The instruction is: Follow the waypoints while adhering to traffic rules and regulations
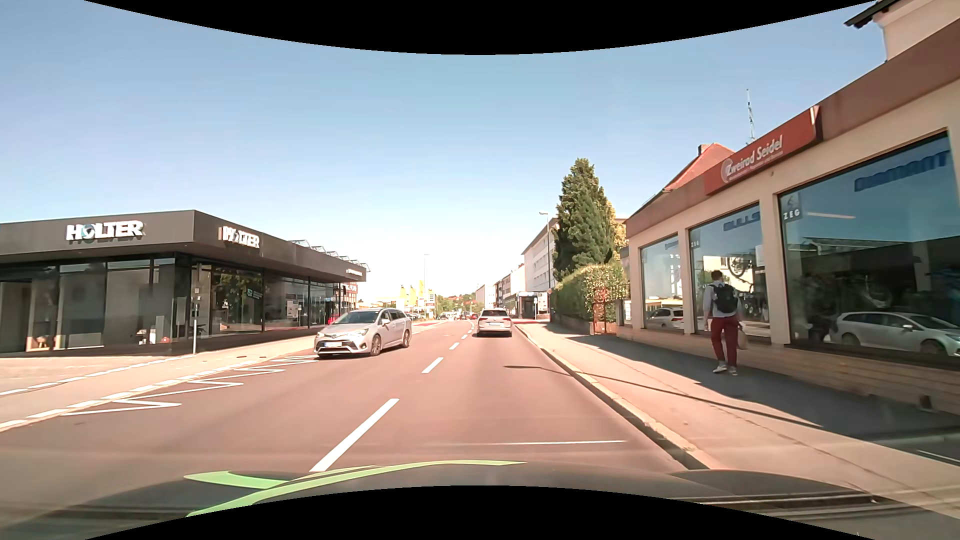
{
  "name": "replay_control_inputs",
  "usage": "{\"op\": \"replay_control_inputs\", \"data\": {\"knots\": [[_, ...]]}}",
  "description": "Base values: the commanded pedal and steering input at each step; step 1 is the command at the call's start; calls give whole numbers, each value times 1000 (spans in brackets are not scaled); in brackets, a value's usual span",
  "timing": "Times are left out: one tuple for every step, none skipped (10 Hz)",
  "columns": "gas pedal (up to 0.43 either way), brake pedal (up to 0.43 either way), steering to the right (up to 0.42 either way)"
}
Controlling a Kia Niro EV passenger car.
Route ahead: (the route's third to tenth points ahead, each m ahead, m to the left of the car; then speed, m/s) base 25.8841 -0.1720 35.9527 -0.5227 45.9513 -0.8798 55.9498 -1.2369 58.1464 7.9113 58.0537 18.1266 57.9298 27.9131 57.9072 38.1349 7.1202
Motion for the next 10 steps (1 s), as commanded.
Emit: {"op": "replay_control_inputs", "data": {"knots": [[138,0,10],[138,0,10],[138,0,10],[138,0,10],[138,0,10],[138,0,11],[138,0,11],[138,0,11],[138,0,11],[138,0,11]]}}
